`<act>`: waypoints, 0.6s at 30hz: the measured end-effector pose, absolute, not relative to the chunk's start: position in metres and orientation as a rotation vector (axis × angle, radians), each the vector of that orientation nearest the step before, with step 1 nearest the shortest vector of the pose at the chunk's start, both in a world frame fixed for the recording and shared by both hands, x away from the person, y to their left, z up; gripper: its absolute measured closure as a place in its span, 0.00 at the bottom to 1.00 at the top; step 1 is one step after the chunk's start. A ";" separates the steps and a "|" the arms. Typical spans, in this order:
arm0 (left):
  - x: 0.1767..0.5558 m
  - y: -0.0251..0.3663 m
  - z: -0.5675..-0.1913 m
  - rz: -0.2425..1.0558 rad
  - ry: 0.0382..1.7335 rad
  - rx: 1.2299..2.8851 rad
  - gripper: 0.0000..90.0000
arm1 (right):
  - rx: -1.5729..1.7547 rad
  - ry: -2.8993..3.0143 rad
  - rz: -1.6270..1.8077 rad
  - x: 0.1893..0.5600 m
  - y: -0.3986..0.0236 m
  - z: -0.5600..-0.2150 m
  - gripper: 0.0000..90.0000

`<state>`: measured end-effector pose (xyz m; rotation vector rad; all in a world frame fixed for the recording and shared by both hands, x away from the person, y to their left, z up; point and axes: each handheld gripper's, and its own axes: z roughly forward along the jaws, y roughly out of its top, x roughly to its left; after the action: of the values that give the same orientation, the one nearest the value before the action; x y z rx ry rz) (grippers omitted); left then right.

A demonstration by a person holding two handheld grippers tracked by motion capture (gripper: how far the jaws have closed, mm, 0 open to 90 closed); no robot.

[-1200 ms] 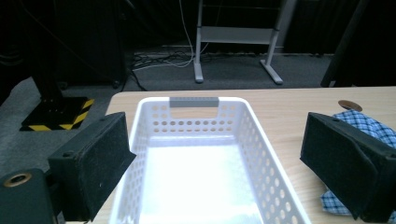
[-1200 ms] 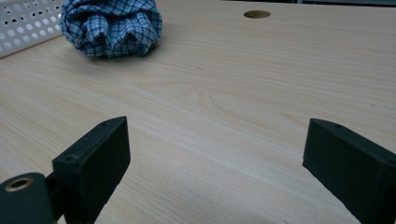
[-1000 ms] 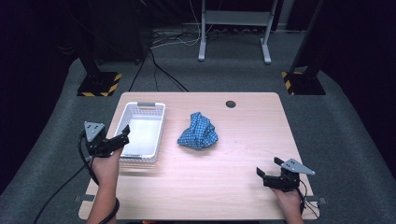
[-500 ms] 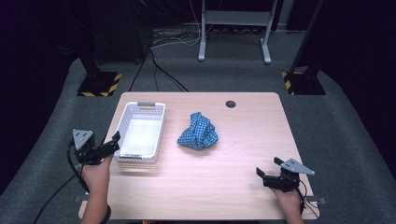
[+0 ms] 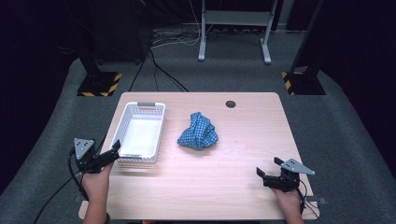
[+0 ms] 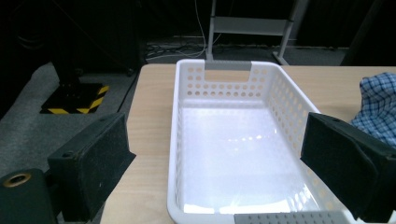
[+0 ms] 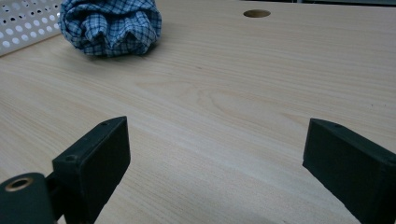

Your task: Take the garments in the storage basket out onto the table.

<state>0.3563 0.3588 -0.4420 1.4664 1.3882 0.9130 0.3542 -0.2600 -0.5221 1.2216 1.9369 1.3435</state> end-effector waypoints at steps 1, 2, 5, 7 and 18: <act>0.355 0.359 -0.445 0.909 1.392 1.465 0.08 | 1.221 1.937 1.344 0.354 -0.260 -0.522 0.07; 0.354 0.360 -0.447 0.907 1.399 1.470 0.08 | 1.221 1.937 1.344 0.354 -0.260 -0.522 0.07; 0.351 0.361 -0.456 0.894 1.415 1.473 0.08 | 1.221 1.937 1.344 0.354 -0.260 -0.522 0.07; 0.349 0.361 -0.460 0.886 1.418 1.472 0.08 | 1.221 1.937 1.344 0.354 -0.260 -0.522 0.07; 0.335 0.364 -0.484 0.877 1.422 1.479 0.08 | 1.221 1.936 1.344 0.354 -0.260 -0.522 0.07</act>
<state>0.3348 0.3637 -0.4839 1.4792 1.4217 0.8765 0.3542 -0.2601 -0.5222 1.2208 1.9356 1.3440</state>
